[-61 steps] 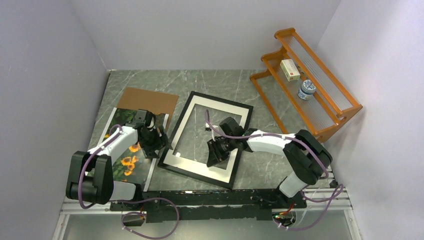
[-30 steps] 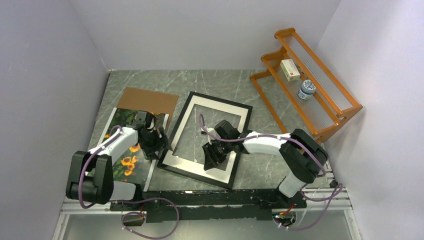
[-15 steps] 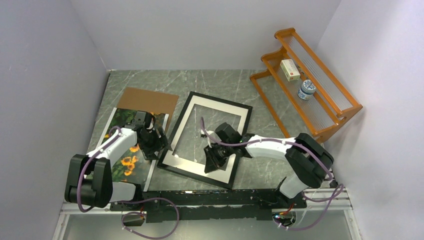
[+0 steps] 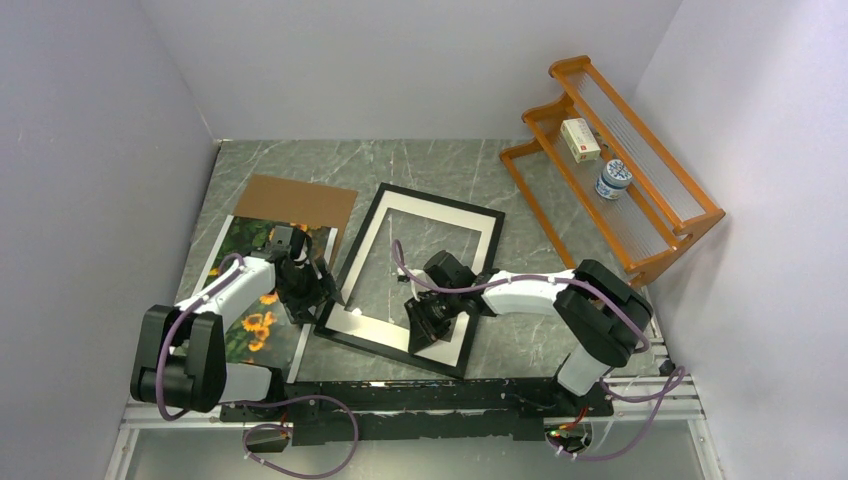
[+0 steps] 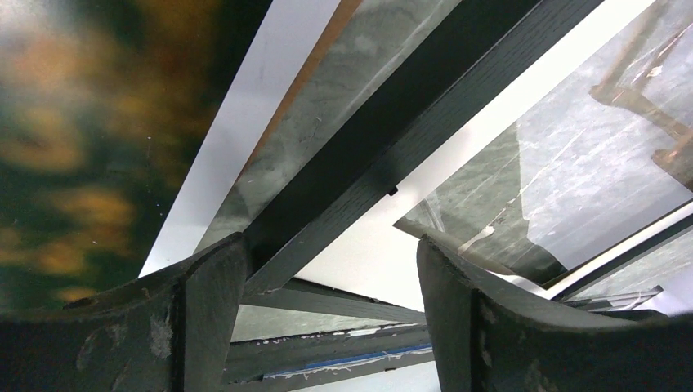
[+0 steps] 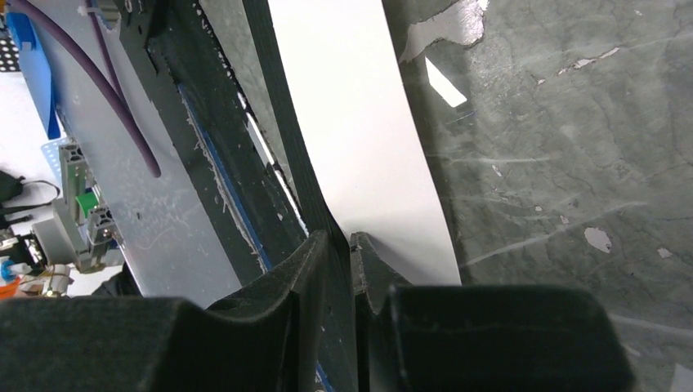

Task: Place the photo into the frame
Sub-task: Adjust the photo frame item on the photo frame.

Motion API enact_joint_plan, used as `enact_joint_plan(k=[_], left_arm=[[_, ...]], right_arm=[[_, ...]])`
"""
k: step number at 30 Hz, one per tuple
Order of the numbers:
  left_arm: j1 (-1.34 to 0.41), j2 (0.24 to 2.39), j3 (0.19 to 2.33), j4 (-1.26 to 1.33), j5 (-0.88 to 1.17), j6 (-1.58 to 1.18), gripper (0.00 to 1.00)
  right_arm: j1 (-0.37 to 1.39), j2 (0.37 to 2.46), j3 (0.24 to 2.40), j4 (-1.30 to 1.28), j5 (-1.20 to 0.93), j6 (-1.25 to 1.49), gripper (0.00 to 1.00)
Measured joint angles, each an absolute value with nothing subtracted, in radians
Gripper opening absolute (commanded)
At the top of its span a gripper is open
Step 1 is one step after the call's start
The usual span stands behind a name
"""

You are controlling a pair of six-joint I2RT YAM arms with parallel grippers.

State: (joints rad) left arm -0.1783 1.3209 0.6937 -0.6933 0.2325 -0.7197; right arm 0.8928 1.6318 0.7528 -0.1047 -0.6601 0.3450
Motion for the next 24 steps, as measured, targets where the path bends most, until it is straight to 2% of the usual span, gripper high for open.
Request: enact_joint_plan(k=[24], left_arm=[[-0.178,1.335,0.690,-0.670,0.238,-0.719,0.80]], right_arm=[[0.936,1.636,0.773,-0.032,-0.607,0.393,0.24]])
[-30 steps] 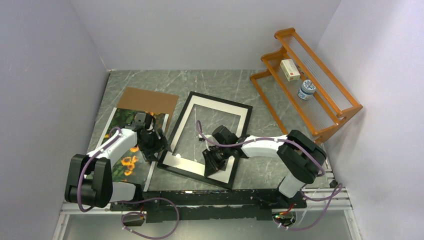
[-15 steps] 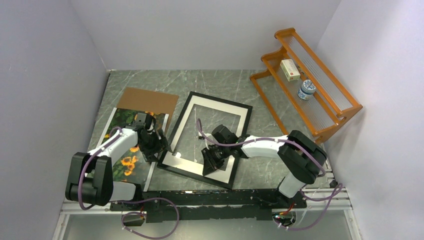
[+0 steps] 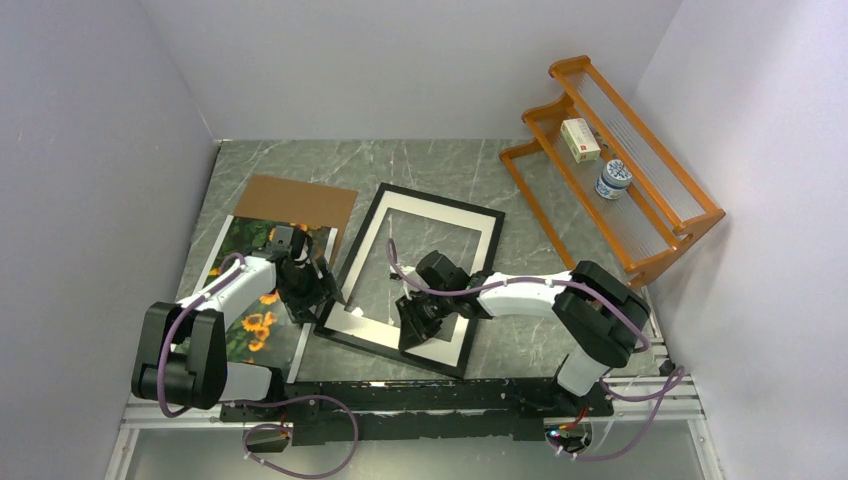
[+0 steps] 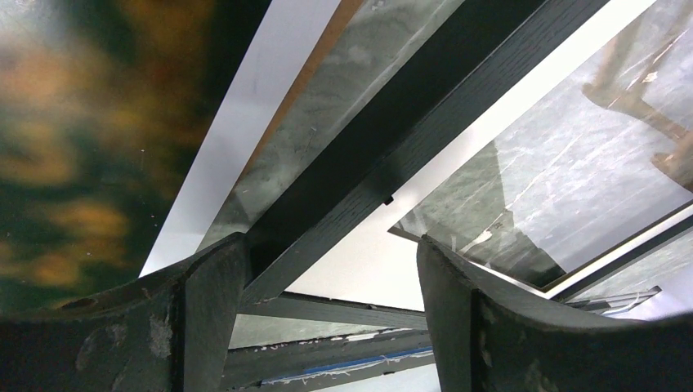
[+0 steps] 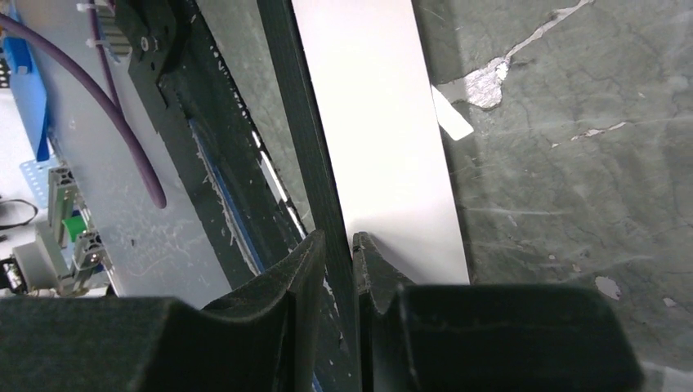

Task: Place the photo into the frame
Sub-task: Adjust the photo frame item on the photo frame.

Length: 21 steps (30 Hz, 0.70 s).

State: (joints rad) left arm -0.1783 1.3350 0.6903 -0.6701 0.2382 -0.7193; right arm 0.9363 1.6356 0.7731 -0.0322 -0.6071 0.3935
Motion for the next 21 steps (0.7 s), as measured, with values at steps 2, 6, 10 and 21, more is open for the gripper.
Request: enact_joint_plan(k=[2,6,10,21], left_arm=[[-0.178,1.335,0.690,-0.670,0.238,-0.719,0.80],[-0.178,1.335,0.690,-0.670,0.238,-0.719,0.80],[-0.178,1.335,0.689,-0.669,0.238,-0.719,0.80],[-0.178,1.335,0.685,-0.662,0.238,-0.719,0.80]], right_arm=[[0.938,1.636,0.784,-0.047,-0.583,0.393,0.24],[0.945,1.637,0.798,-0.062,-0.532,0.391,0.24],[0.945,1.637,0.802,-0.066,-0.491,0.386,0.24],[0.945,1.623,0.805,-0.083,-0.425,0.385,0.35]])
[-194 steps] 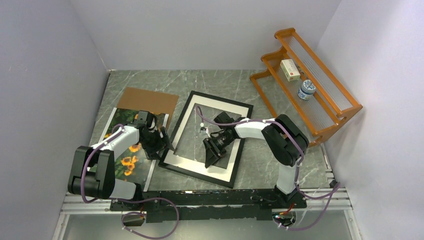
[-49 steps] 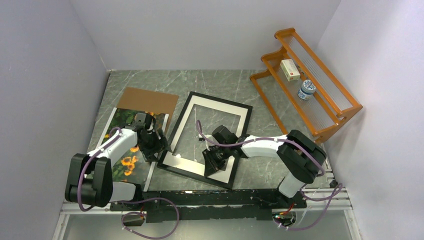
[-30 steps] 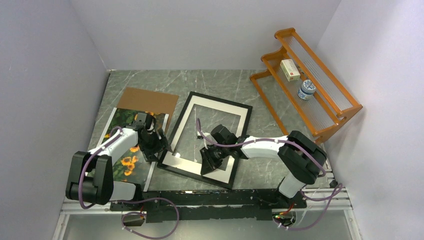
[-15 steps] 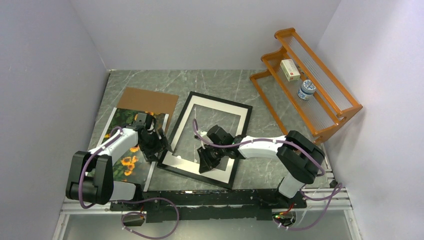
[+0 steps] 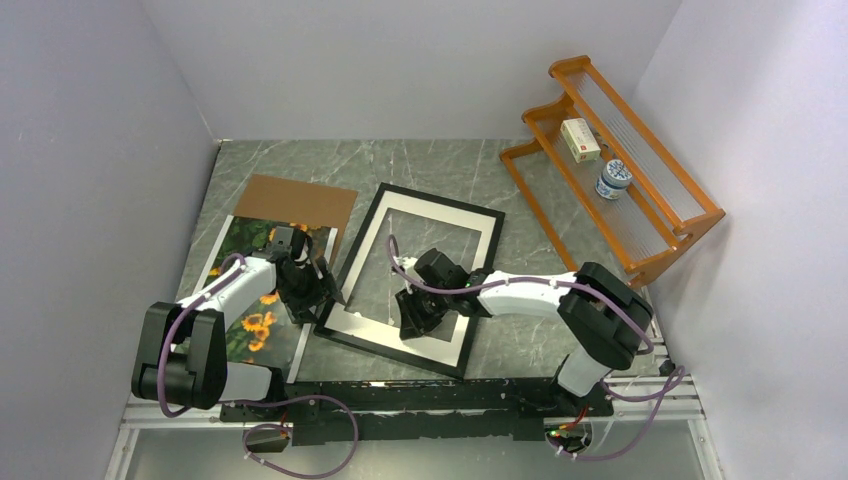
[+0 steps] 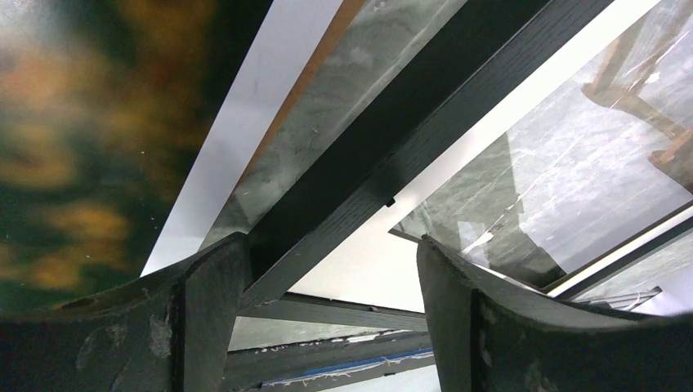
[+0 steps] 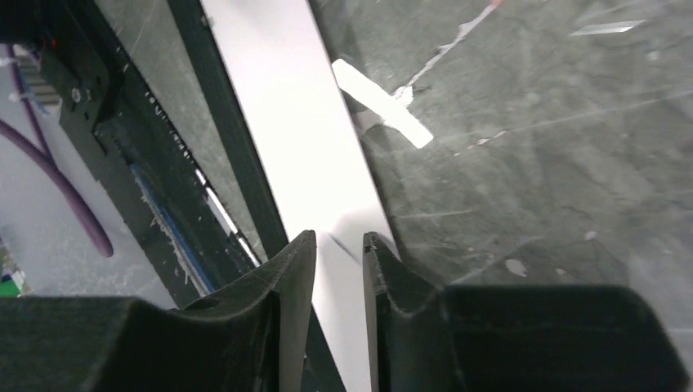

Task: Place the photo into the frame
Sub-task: Adjust the photo frame item on the photo frame.

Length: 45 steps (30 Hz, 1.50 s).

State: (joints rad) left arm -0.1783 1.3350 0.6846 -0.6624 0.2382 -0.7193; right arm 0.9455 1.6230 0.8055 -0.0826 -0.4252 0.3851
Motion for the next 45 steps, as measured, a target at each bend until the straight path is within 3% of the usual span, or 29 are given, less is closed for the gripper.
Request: enact_joint_plan(k=[8,27,34,45], left_arm=[[-0.178,1.335,0.685,-0.662,0.238,-0.719,0.80],[-0.178,1.335,0.685,-0.662,0.238,-0.719,0.81],[-0.178,1.335,0.685,-0.662,0.238,-0.719,0.81],[-0.178,1.335,0.685,-0.662,0.238,-0.719,0.81]], right_arm=[[0.920,1.617,0.815,-0.113,-0.367,0.385,0.46],[0.844,1.672,0.833,-0.132,-0.621,0.332,0.47],[0.805,1.672,0.837,-0.171,-0.651,0.330,0.53],[0.780,1.722,0.883,-0.266,-0.707,0.268,0.50]])
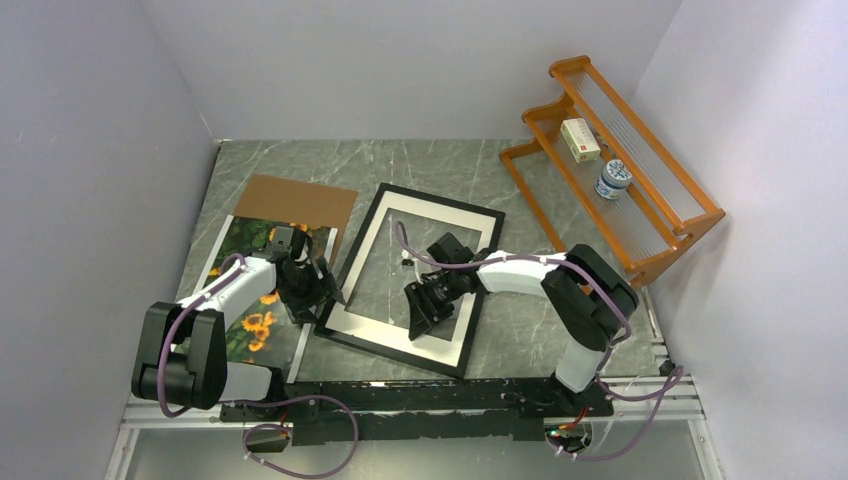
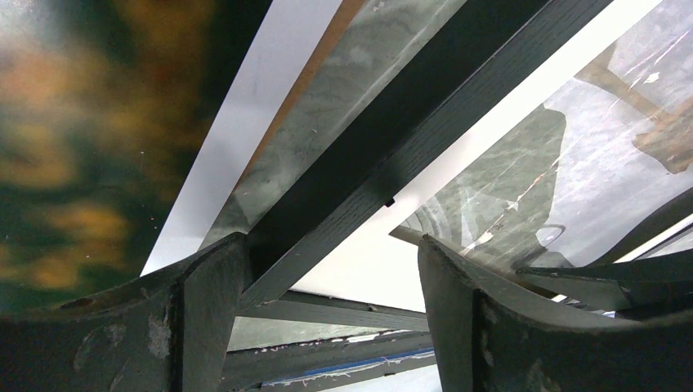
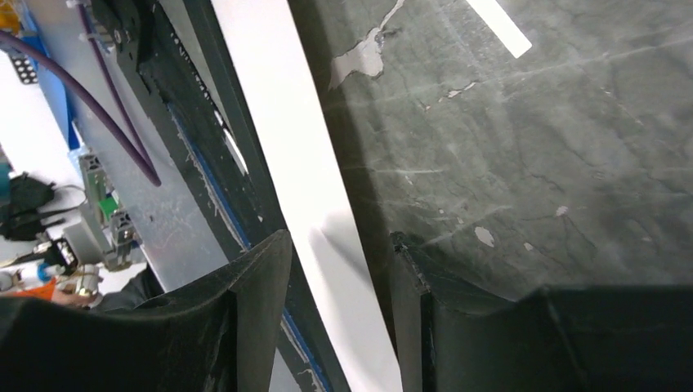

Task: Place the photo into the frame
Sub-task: Adjust the photo frame item on the photo frame.

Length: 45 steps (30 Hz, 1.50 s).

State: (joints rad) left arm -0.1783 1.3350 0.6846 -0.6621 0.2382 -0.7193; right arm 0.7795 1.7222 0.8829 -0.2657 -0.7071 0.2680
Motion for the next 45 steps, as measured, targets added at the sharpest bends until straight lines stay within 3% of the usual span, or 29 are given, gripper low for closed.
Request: enact_joint_plan(k=[6,15,16,45], left_arm=[[-0.178,1.335,0.685,-0.662,0.238,-0.719,0.81],[-0.178,1.335,0.685,-0.662,0.236,-0.719,0.81],[-0.178,1.335,0.685,-0.662,0.235,-0.719,0.81],[-0.178,1.334,0.685,-0.663,0.231,-0.719,0.81]], right_arm=[[0.780,1.741,0.899,-0.290,-0.769,0.244,0.46],[0.766,1.741,0.899,-0.283,-0.758,0.226,0.01],[0.766,1.740,0.899,-0.281,-0.756,0.226,0.00],[0.734,1.615,0.767,-0.071,-0.688,0.319,0.00]])
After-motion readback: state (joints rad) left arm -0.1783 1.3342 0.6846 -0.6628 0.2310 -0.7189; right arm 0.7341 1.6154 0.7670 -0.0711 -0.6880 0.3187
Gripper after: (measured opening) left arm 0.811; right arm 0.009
